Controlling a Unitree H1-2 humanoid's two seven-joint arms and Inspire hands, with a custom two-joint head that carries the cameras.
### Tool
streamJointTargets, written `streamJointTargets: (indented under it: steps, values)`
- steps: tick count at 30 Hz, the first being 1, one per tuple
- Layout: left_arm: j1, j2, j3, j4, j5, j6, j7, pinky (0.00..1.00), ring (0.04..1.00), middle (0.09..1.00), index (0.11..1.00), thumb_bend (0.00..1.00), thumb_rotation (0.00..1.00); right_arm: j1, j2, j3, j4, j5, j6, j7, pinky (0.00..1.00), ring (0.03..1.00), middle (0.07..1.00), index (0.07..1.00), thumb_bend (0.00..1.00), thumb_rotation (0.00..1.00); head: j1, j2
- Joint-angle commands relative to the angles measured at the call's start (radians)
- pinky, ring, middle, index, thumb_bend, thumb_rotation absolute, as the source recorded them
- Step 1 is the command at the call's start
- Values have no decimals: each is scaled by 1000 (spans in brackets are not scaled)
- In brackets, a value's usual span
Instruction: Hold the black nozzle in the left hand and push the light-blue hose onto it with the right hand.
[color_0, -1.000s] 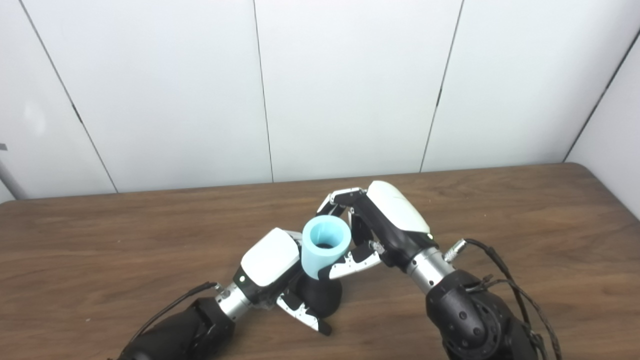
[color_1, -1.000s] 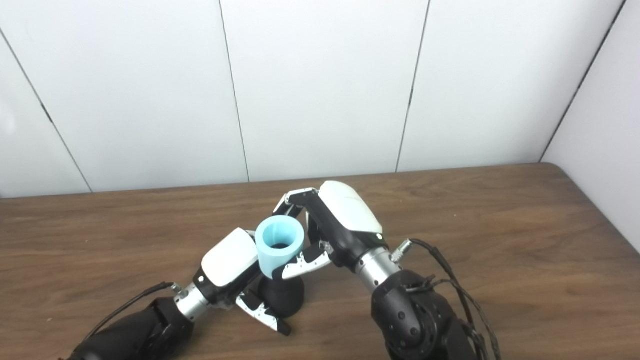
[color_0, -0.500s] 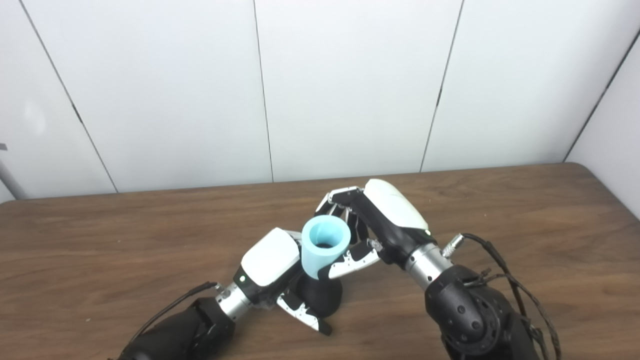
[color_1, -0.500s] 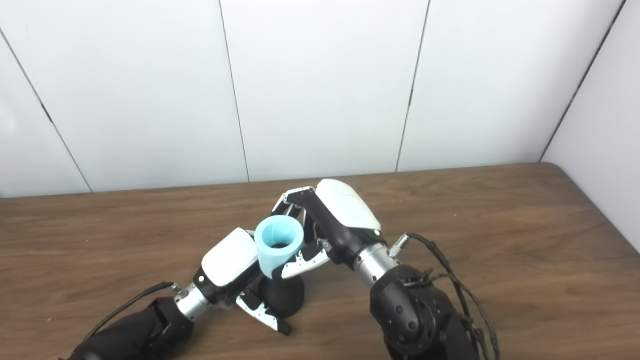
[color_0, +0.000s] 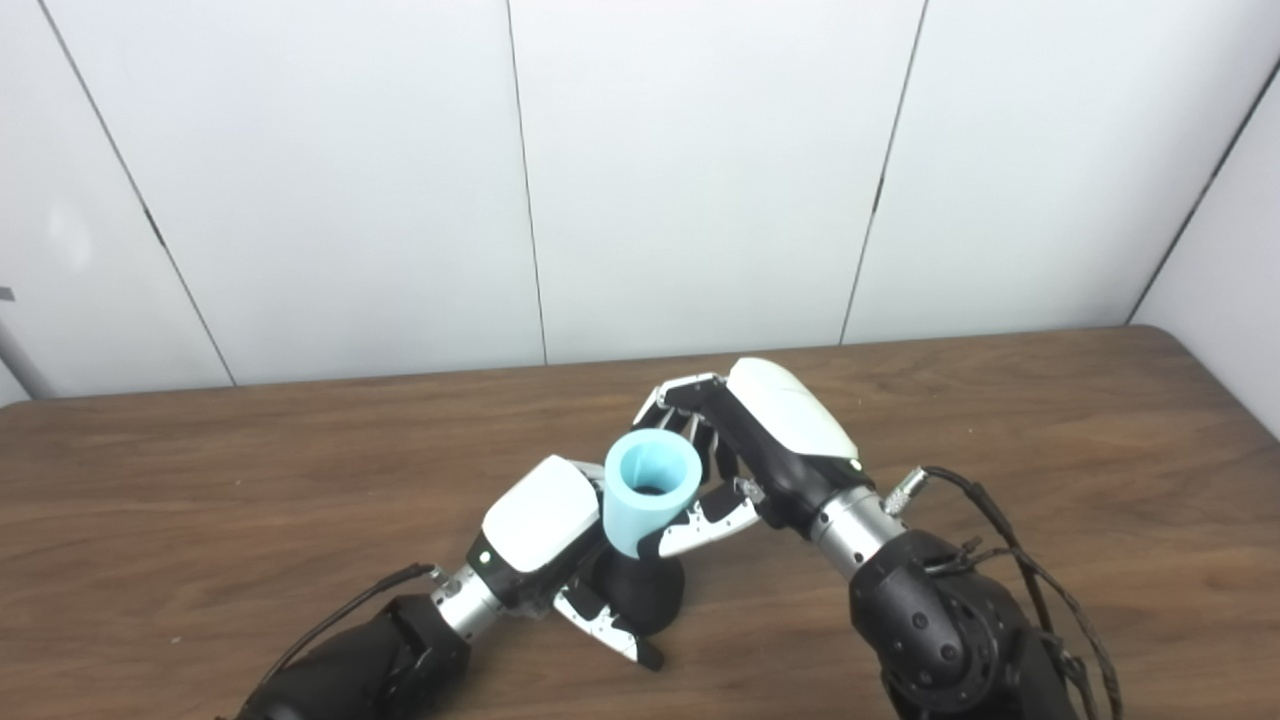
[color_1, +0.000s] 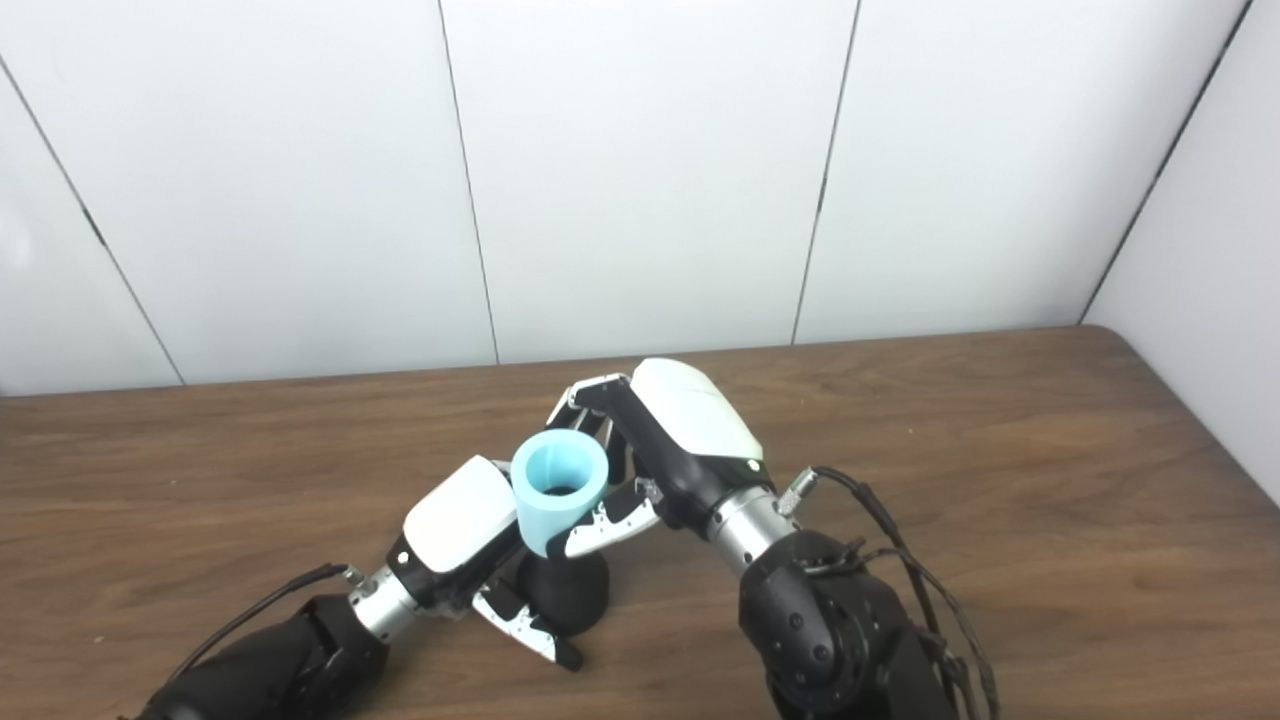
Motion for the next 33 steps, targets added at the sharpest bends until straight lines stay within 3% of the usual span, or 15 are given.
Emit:
streamJointTargets:
  steps: [1,6,21,25,29,31,33]
  values:
    - [224,-89,-86,76,5,-4,11,408,473,505,461,520,0,-45,-1,0,-36,-93,25,37,344,438,516,573,965,289,-1,1]
    - [224,-88,-87,73,-1,-4,9,414,475,506,460,520,0,-43,7,-4,-40,-117,15,56,309,432,536,620,1000,365,-1,1]
    - [226,-86,-86,72,-6,-4,4,414,474,506,462,520,0,-36,22,-13,-44,-120,10,73,327,456,564,624,1000,347,-1,1]
    - [226,-87,-87,71,-5,-4,9,413,474,507,460,520,0,-36,20,-20,-55,-117,20,97,257,389,542,647,1000,356,0,1]
    - [227,-88,-83,70,-13,-4,-1,416,476,508,459,520,0,-33,7,-44,-82,-90,31,152,224,336,692,776,1000,455,1,2]
    - [227,-87,-85,69,-16,-4,-1,420,478,508,459,520,0,-25,5,-60,-96,-80,32,166,300,447,805,845,1000,509,0,2]
    - [225,-87,-89,73,-16,-4,7,416,477,507,459,520,0,-17,4,-79,-111,-58,31,171,432,635,914,941,1000,551,0,1]
